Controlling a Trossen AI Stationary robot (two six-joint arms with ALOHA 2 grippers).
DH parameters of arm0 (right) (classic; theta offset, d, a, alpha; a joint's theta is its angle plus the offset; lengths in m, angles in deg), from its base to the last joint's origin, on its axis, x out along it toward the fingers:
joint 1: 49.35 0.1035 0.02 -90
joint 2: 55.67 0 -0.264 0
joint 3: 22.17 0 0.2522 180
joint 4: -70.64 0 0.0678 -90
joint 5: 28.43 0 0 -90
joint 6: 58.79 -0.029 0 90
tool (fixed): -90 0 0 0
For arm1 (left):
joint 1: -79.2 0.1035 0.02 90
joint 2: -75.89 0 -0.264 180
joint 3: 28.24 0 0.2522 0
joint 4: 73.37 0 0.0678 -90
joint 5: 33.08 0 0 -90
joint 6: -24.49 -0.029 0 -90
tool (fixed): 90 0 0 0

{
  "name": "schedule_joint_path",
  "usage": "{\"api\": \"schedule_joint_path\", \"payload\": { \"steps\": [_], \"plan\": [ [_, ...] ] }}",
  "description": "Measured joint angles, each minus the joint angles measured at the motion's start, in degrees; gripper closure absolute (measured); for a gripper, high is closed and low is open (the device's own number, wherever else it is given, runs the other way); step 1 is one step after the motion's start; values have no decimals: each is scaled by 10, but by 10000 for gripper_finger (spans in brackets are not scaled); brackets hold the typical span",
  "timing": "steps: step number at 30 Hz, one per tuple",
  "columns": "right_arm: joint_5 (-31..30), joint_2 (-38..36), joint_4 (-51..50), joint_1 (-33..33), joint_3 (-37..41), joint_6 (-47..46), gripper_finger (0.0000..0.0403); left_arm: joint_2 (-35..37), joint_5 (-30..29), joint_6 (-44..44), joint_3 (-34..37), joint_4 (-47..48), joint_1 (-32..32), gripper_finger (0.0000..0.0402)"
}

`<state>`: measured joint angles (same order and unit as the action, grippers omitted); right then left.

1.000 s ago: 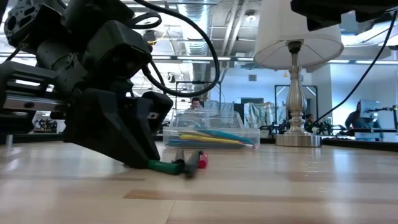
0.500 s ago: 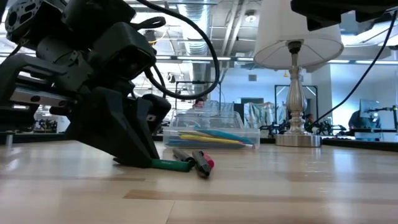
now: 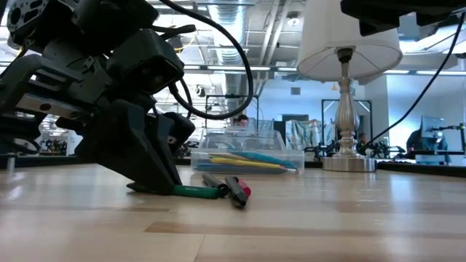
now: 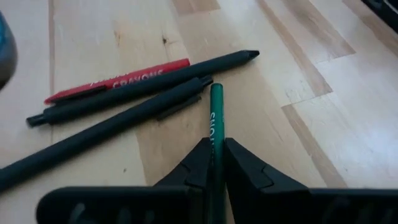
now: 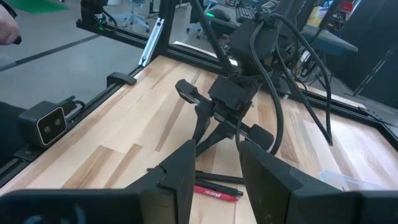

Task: Pick & place school supplies into a supply box
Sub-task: Put the green crayon into the supply box

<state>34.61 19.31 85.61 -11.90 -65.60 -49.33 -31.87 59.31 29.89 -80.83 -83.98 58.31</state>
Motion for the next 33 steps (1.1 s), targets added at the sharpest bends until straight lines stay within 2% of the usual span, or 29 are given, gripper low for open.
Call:
{"api": "schedule_joint_path", "payload": {
  "steps": [12,18,23,33],
  "plan": [
    [0,0,-5,0,0,-4,282,50,-72,61,0,110,-21,384],
    [0,0,-5,0,0,-4,282,69,-98,144,0,170,-29,378],
    [0,0,-5,0,0,-4,282,73,-107,178,0,185,-33,378],
    [0,0,-6,0,0,-5,282,73,-110,179,-1,193,-33,378]
  ]
}}
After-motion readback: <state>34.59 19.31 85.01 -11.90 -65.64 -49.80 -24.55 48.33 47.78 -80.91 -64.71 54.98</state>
